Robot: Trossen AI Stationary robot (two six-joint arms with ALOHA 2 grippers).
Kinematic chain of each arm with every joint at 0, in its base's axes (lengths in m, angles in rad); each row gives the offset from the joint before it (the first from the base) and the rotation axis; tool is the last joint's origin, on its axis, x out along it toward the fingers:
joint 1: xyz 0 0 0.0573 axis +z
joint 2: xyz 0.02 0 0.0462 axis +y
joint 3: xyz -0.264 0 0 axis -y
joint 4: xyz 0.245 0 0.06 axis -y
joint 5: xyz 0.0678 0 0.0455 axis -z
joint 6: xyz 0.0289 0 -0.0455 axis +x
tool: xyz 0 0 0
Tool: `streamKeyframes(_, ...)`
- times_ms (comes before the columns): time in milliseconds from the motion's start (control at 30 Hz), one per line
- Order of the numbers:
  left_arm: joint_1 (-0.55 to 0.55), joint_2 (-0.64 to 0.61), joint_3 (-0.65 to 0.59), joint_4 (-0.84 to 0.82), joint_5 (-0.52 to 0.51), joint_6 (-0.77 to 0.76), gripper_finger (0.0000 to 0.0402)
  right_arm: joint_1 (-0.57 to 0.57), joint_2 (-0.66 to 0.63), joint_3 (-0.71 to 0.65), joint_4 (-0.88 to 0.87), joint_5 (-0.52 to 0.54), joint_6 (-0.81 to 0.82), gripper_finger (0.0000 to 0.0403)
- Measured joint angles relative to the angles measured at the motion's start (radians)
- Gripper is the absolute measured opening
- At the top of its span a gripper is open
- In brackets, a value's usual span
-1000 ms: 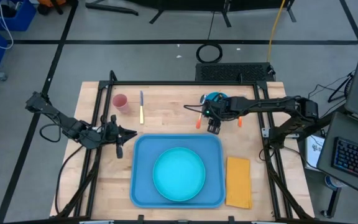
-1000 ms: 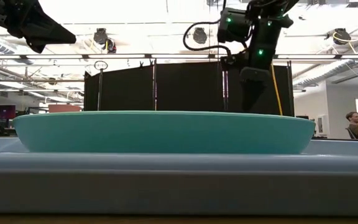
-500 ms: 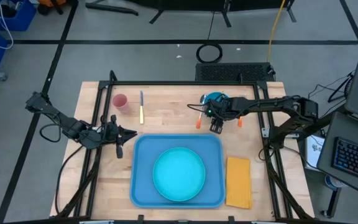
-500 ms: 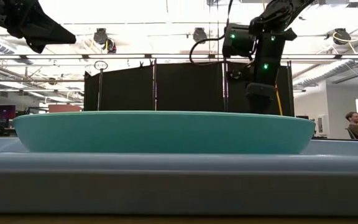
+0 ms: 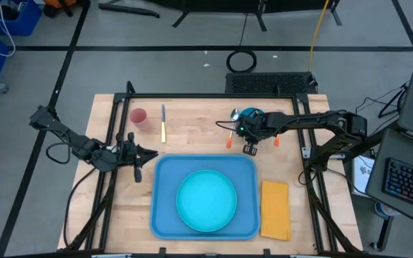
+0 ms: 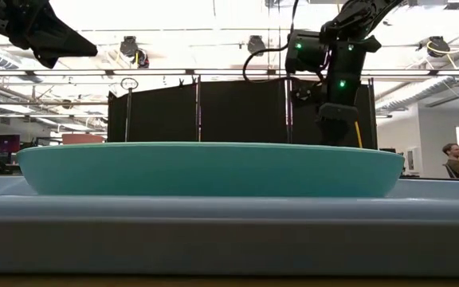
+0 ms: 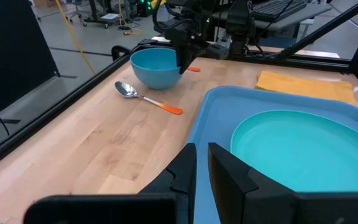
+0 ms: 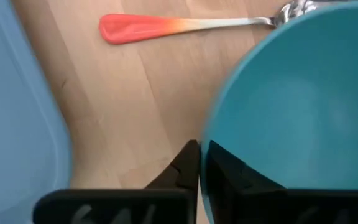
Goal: Set up tray
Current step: Put the blue bowl on top of the light blue plate
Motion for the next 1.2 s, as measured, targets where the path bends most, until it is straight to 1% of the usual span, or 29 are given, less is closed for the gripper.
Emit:
streamKeyframes(300,0.0,0.0,0.0,0.0,0.0,0.0,0.0047,0.022,0.0,0.0,0.005,0.007,-0.016,0.0003)
streamKeyframes(467,0.0,0.0,0.0,-0.001,0.0,0.0,0.0047,0.063,-0.002,0.0,0.005,0.072,-0.019,0.0002)
streamKeyframes(600,0.0,0.0,0.0,-0.001,0.0,0.0,0.0047,0.094,-0.02,0.002,0.019,0.083,-0.018,0.0002)
streamKeyframes(867,0.0,0.0,0.0,-0.003,-0.002,-0.006,0.0047,0.159,-0.111,0.001,0.026,0.083,0.012,0.0001)
streamKeyframes(1200,0.0,0.002,0.0,-0.007,-0.008,-0.009,0.0047,0.253,-0.213,0.002,0.14,0.082,0.001,0.0001)
